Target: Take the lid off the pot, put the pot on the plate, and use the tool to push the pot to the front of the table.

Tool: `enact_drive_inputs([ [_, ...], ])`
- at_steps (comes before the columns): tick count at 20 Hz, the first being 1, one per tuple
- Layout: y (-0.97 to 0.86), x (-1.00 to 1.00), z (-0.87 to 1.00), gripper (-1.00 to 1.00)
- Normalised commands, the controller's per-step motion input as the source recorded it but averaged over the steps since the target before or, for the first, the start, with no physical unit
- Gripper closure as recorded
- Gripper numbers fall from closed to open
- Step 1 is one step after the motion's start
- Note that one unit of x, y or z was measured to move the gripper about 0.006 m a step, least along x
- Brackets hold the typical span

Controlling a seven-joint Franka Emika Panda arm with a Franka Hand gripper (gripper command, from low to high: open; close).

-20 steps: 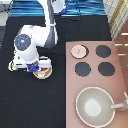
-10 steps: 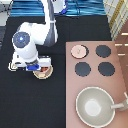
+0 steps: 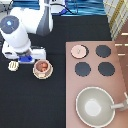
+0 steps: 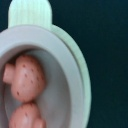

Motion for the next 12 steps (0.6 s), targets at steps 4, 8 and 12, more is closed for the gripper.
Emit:
enact_drive_inputs([
  [4,-0.69,-0.28,0.28,-1.00],
  [8,-0.79,-0.23,0.13,-1.00],
  [12,-0.89,-0.23,0.00,-1.00],
])
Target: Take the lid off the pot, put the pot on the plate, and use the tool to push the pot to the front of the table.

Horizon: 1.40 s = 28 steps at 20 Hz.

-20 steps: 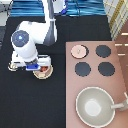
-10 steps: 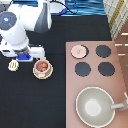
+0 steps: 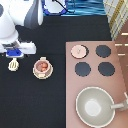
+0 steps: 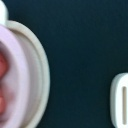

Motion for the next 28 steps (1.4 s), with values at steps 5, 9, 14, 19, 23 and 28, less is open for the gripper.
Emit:
enact_drive_inputs([
  [5,-0.86,-0.35,-0.09,-1.00],
  [9,-0.80,-0.59,-0.38,-1.00],
  [14,-0.54,-0.59,-0.74,-1.00],
  [19,-0.09,-0.32,-0.80,-1.00],
  [23,0.36,0.21,-0.34,-1.00],
  [28,0.36,0.01,-0.31,-1.00],
])
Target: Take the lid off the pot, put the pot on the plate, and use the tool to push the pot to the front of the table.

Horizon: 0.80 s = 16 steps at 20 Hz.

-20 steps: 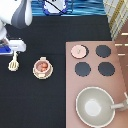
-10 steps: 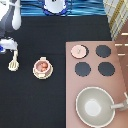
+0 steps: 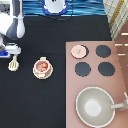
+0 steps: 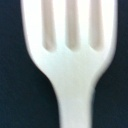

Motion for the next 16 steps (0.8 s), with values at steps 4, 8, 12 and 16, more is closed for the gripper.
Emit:
enact_drive_inputs([
  [4,0.11,-0.56,-0.58,-1.00],
  [8,-0.16,-0.99,-0.57,-1.00],
  [12,-0.10,-0.84,-0.11,1.00],
  [16,-0.24,-0.63,0.00,1.00],
])
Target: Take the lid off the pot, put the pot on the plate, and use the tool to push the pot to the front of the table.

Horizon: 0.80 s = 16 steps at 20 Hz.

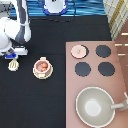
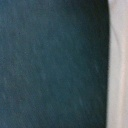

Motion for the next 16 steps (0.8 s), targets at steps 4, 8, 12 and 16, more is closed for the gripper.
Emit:
enact_drive_inputs([
  [4,-0.05,-0.33,0.05,1.00],
  [8,0.05,0.05,0.12,1.00],
  [12,0.39,0.12,0.41,1.00],
  [16,0.60,-0.05,0.91,1.00],
])
